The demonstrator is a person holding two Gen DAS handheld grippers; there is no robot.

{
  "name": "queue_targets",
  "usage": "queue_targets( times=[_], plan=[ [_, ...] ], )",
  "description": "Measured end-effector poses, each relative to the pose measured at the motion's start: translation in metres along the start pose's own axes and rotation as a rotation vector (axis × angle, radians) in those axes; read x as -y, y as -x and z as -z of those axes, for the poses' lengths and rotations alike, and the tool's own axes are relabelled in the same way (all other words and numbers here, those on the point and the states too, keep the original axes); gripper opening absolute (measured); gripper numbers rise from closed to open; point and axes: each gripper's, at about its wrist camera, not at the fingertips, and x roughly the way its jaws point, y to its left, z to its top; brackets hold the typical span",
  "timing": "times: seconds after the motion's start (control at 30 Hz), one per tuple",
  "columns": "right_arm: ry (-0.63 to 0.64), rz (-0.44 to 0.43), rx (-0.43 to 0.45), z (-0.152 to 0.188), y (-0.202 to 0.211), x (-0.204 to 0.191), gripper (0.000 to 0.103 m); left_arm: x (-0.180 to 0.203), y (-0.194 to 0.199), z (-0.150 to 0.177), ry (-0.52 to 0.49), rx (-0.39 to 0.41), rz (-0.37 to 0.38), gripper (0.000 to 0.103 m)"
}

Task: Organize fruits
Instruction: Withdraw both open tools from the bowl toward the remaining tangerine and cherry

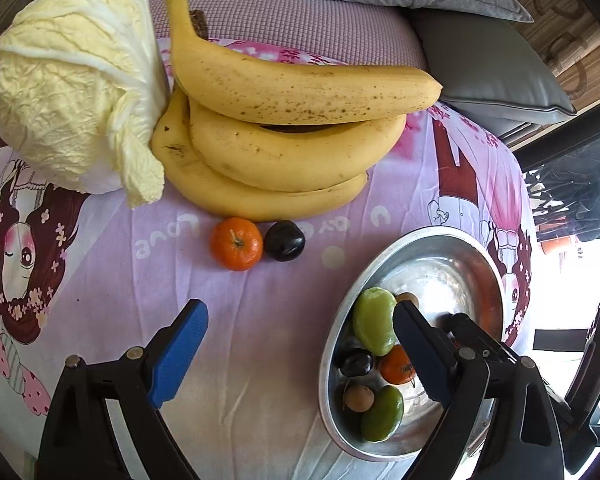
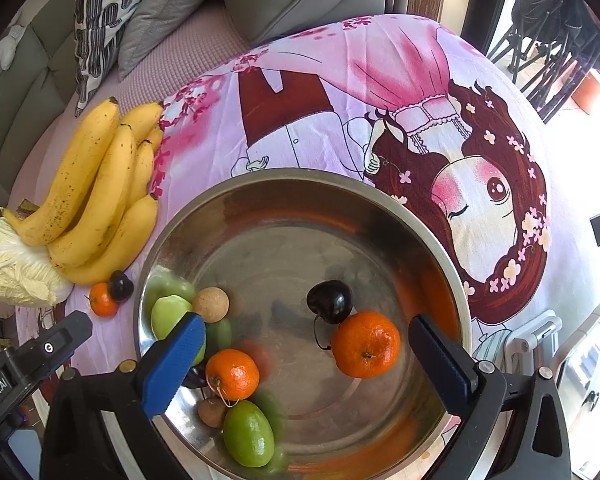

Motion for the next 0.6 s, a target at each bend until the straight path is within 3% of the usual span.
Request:
queue_targets(
  times=[0.2,0.6],
  plan=[
    [0.058,-0.021,-0.008,0.002,-0.001,-0.018,0.103,-0.027,0.005,0.007,0.005,0.006,-0.023,0.094],
    [0.207,-0.092,-0.058,0.018,-0.010,-0.075,0.103,-0.102,0.006,0.018,0.161,0.012,-0.084,0.094]
  ],
)
